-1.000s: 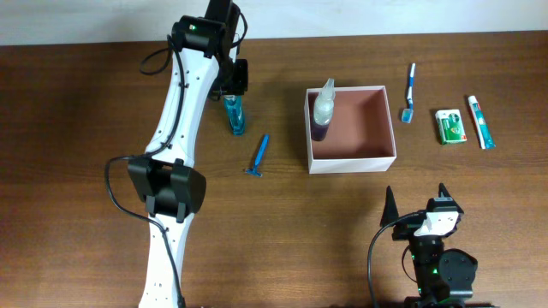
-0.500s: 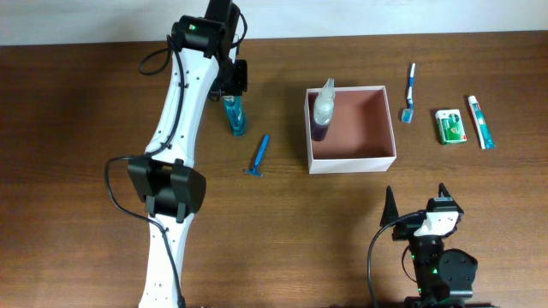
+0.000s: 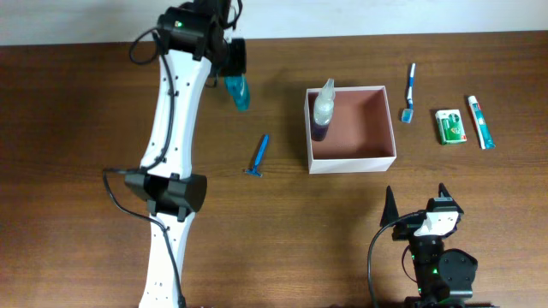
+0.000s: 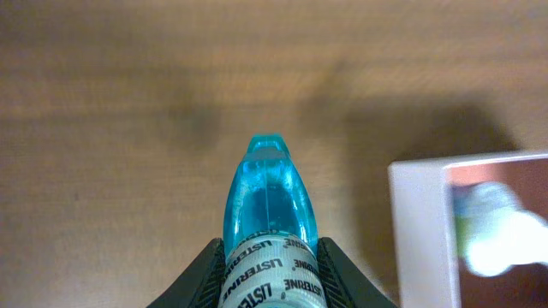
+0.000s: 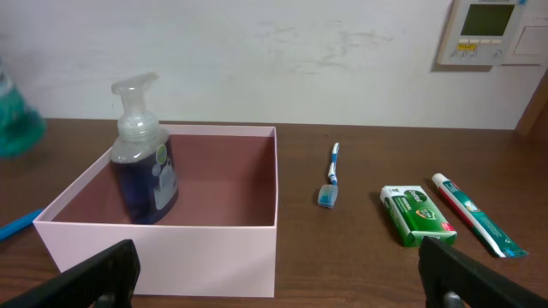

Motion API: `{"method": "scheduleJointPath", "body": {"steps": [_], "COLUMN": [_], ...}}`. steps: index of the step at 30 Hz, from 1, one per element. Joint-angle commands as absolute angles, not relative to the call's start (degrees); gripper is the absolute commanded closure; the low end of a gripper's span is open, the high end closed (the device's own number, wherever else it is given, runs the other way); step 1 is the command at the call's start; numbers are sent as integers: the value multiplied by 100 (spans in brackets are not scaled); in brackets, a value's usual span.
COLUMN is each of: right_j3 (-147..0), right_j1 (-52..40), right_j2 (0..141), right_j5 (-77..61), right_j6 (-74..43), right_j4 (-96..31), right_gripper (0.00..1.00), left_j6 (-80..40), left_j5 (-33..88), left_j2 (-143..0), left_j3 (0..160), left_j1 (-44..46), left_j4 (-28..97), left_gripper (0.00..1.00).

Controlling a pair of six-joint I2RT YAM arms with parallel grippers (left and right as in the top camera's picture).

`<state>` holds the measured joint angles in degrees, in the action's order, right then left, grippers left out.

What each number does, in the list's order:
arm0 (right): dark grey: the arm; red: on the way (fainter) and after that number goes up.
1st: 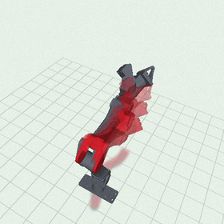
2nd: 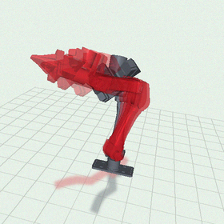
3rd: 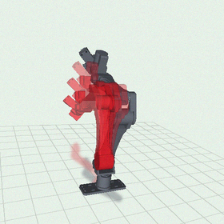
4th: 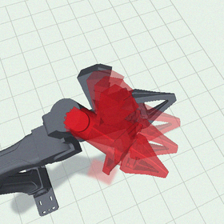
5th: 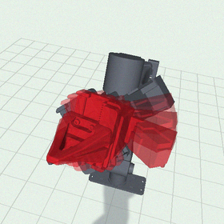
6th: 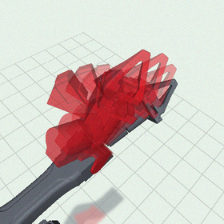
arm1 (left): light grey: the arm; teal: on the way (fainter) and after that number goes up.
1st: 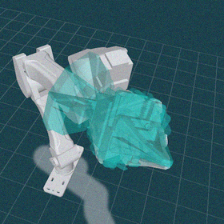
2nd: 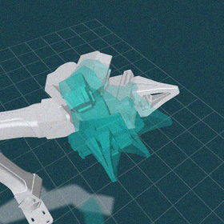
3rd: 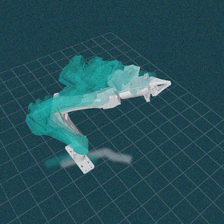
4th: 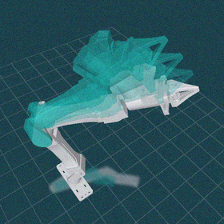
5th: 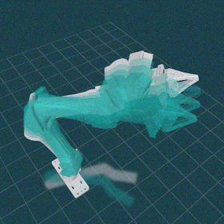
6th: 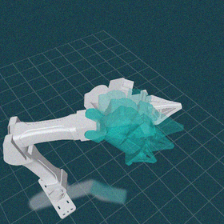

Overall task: Pack container
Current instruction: 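Lift the Listerine bottle with the left gripper over the box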

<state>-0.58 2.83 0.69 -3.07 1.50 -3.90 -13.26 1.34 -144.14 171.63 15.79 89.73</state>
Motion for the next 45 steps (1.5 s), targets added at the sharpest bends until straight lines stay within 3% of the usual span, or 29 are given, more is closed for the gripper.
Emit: {"method": "scheduleJointPath", "body": {"steps": [1, 12, 29, 45], "right_j3": [-32, -32, -32, -32], "right_j1": [226, 226, 226, 226], "right_j2": [21, 21, 21, 21], "right_j5": [-301, -301, -301, -301], "right_j6": [128, 128, 128, 128], "right_j4": [-416, -416, -416, -416], "right_gripper": [1, 1, 1, 1], "left_j6": [-1365, -1365, -1363, -1363], "left_j5": [237, 209, 60, -196], "left_j2": [-13987, -13080, -12962, -12964], "left_j3": [17981, 17983, 17922, 16278], "left_j1": [1767, 2703, 3625, 4189], "left_j4": [8895, 7911, 7277, 6278], "left_gripper": [72, 72, 73, 72]}}
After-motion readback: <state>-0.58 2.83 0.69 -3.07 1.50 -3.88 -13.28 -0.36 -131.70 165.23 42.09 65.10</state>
